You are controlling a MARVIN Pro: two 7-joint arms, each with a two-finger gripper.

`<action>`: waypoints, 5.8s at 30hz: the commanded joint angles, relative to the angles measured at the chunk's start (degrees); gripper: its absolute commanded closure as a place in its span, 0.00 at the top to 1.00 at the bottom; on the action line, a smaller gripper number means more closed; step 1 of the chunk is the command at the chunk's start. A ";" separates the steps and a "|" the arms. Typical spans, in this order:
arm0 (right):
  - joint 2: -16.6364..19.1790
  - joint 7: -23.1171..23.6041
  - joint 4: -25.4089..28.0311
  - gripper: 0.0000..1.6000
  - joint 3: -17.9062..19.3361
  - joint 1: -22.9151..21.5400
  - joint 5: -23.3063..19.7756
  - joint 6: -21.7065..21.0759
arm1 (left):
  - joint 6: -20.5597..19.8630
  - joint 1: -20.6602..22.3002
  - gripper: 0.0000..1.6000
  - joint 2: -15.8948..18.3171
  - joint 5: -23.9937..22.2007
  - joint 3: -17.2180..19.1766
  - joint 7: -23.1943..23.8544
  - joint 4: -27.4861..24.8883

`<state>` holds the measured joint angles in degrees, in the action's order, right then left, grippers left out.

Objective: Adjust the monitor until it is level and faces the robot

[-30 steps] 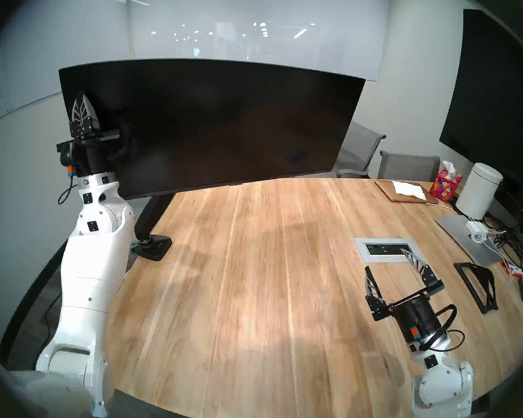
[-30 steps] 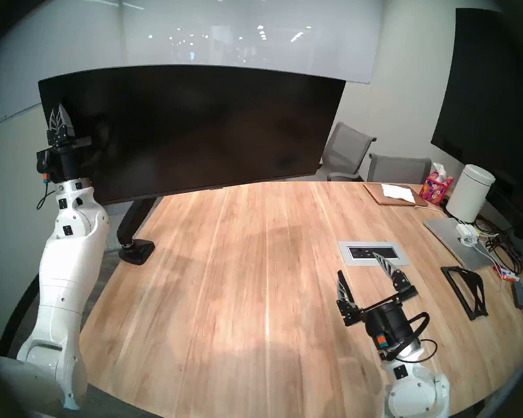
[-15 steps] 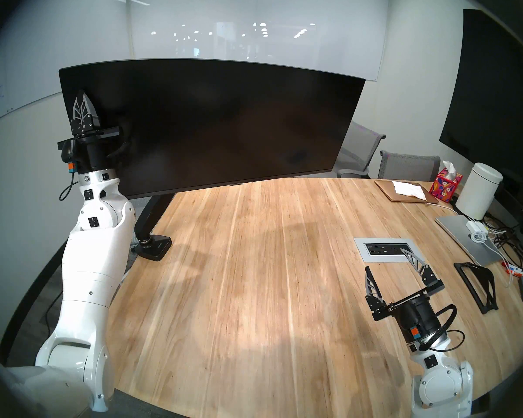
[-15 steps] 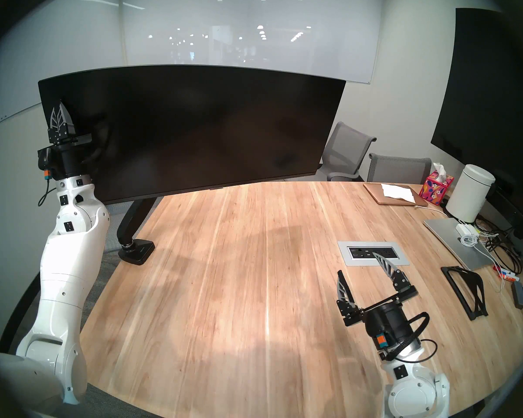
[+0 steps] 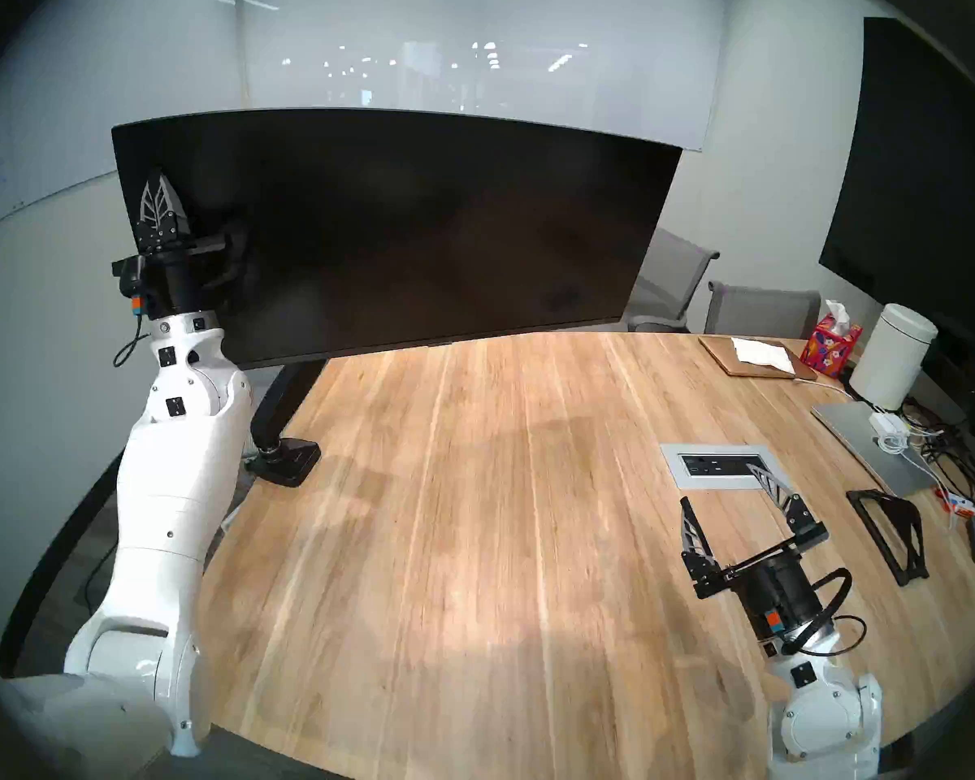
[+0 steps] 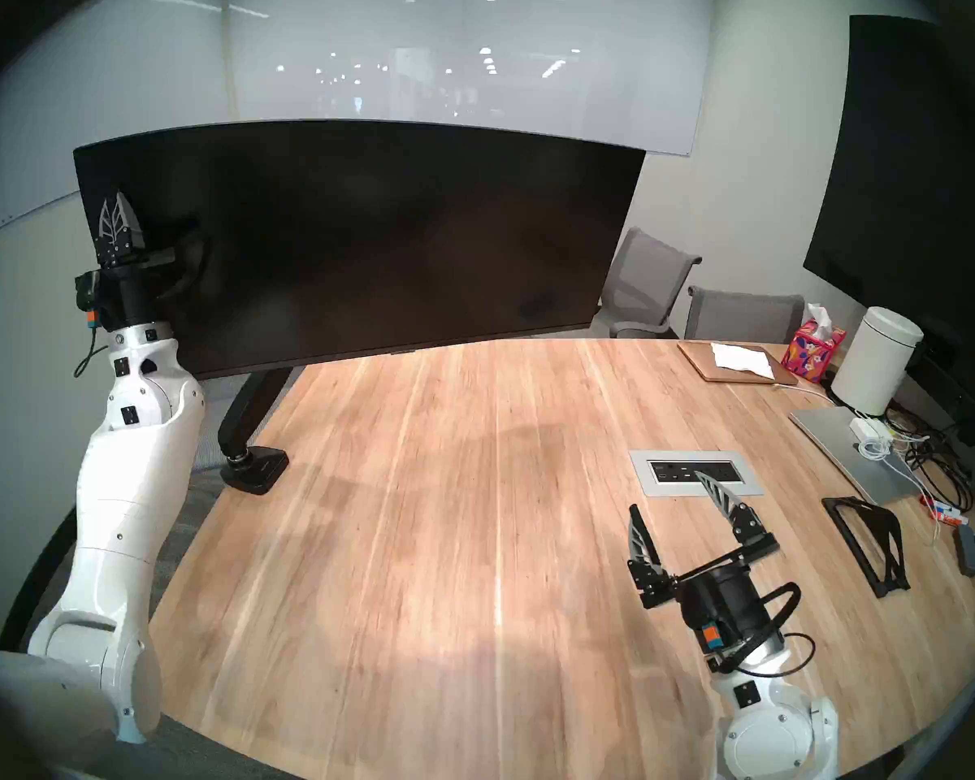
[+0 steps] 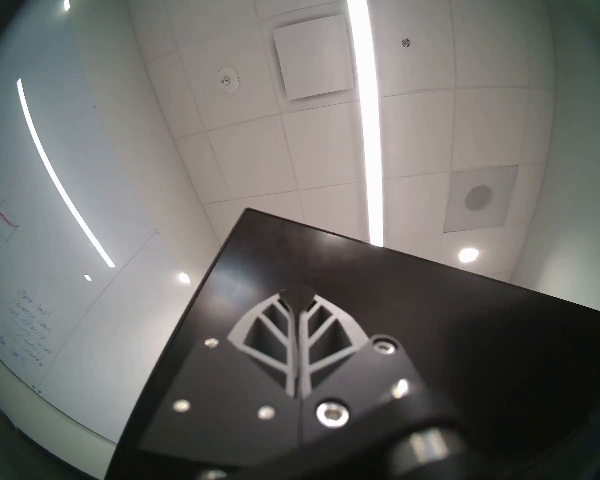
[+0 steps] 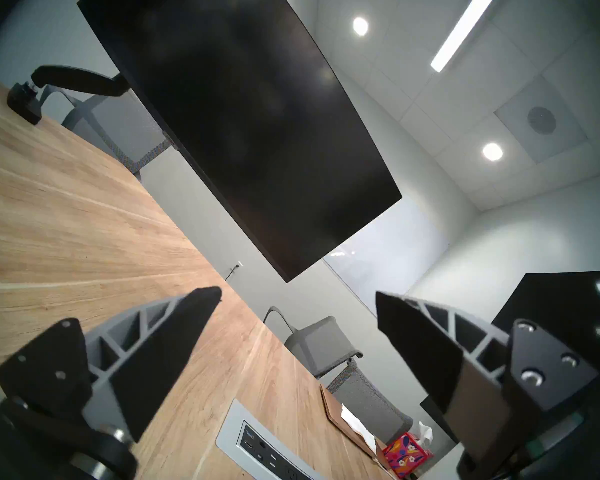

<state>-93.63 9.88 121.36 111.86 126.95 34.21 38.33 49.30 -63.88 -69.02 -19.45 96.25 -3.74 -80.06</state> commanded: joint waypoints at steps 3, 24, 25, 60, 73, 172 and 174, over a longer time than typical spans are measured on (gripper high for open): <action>-0.11 -0.15 1.22 1.00 -0.02 -0.07 -0.38 0.05 | -2.13 1.81 0.00 0.23 -1.63 -0.02 -0.21 0.31; -0.11 -0.14 1.23 1.00 -0.02 -0.07 -0.39 0.05 | -5.68 1.43 0.00 0.10 -5.49 -0.31 -0.49 0.42; -0.11 -0.14 1.23 1.00 -0.02 -0.07 -0.39 0.05 | -5.81 1.53 0.00 0.09 -5.54 -0.35 -0.57 0.58; -0.11 -0.14 1.23 1.00 -0.02 -0.07 -0.39 0.05 | -6.81 4.02 0.00 0.65 -7.52 -2.00 -1.48 5.93; -0.11 -0.14 1.23 1.00 -0.02 -0.07 -0.39 0.05 | -7.99 5.54 0.00 0.73 -8.89 -2.02 -1.74 8.57; -1.82 -0.63 -0.28 1.00 -3.89 0.72 4.53 1.27 | -9.67 -19.76 0.49 -2.21 -11.44 -0.46 -3.92 -13.60; -2.25 -1.02 -0.74 1.00 -4.55 0.90 5.64 1.69 | -9.68 -19.76 0.49 -2.24 -11.44 -0.44 -3.87 -13.60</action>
<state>-94.61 9.82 120.96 109.19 127.36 37.24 38.67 39.42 -84.12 -71.29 -30.77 95.75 -7.67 -92.36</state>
